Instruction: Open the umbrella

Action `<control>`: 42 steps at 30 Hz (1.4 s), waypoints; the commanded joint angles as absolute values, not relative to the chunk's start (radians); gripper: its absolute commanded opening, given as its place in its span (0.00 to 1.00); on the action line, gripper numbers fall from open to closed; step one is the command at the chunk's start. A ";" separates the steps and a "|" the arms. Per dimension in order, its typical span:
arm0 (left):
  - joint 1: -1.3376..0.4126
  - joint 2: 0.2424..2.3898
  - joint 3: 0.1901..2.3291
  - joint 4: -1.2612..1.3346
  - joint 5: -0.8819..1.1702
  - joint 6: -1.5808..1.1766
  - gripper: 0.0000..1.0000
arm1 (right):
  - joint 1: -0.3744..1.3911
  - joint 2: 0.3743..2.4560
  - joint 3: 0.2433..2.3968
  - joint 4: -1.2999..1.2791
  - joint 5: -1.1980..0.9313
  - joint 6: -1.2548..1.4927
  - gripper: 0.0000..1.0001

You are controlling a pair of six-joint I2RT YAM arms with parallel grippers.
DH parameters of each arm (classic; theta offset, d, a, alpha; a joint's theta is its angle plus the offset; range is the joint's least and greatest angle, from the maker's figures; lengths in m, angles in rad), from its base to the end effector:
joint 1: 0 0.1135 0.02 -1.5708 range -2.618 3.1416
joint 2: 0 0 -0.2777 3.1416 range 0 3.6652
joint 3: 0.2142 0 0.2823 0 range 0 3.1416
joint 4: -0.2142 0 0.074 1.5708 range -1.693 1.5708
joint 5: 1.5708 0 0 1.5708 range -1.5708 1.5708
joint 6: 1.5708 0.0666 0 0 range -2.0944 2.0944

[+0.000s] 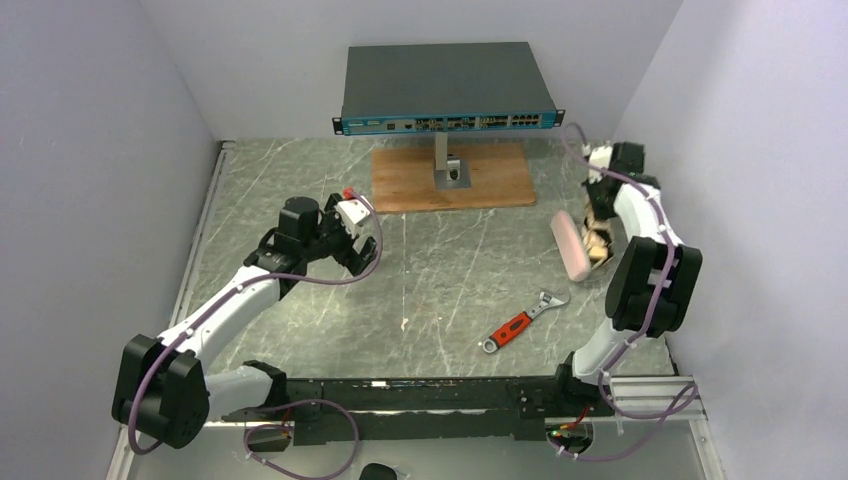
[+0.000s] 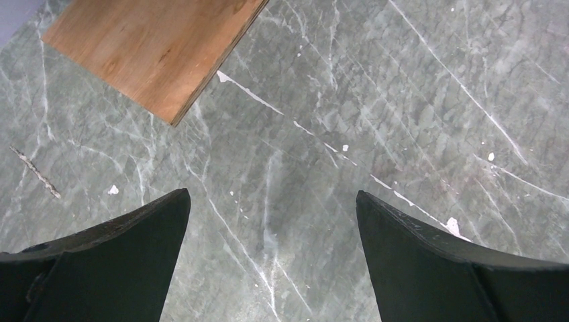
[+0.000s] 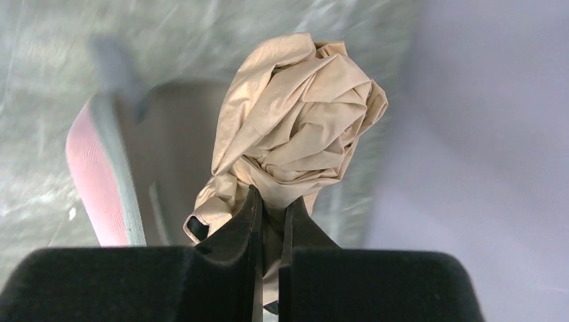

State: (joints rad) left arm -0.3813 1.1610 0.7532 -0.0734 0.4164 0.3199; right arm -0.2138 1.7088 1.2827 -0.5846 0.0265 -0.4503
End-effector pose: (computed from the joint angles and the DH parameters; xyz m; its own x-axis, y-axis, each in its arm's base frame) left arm 0.2740 -0.1389 0.2515 -0.1961 0.3885 -0.9003 0.7741 0.6250 0.1011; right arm 0.3992 -0.0885 0.2101 -0.8437 -0.2620 -0.4685 -0.1570 0.9551 -0.2514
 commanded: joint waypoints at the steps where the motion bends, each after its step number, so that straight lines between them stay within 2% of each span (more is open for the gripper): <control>1: -0.361 1.184 0.800 -0.031 0.393 0.298 1.00 | -0.248 1.694 1.510 -0.588 -0.004 -0.525 0.00; 3: -0.347 1.183 0.805 -0.030 0.403 0.284 1.00 | -0.240 1.669 1.552 -0.615 -0.073 -0.507 0.00; 8: -0.317 1.158 0.828 -0.053 0.401 0.284 1.00 | -0.190 1.593 1.669 -0.676 -0.095 -0.461 0.00; 12: -0.275 1.100 0.837 -0.053 0.466 0.269 1.00 | -0.182 1.498 1.731 -0.709 -0.323 -0.417 0.00; 16: -0.273 1.096 0.923 -0.168 0.638 0.359 1.00 | -0.095 1.388 1.658 -0.674 -0.560 -0.356 0.00; 23: -0.274 1.122 1.101 -0.411 0.897 0.605 1.00 | 0.203 1.289 1.505 -0.548 -0.853 -0.295 0.00; 28: -0.289 1.158 1.232 -0.530 0.970 0.764 1.00 | 0.395 1.340 1.498 -0.527 -0.900 -0.448 0.00; 35: -0.362 1.213 1.321 -0.505 1.005 0.549 1.00 | 0.556 1.401 1.504 -0.493 -0.904 -0.650 0.00; 42: -0.452 1.237 1.317 -0.468 0.978 0.413 1.00 | 0.630 1.427 1.500 -0.439 -0.889 -0.717 0.00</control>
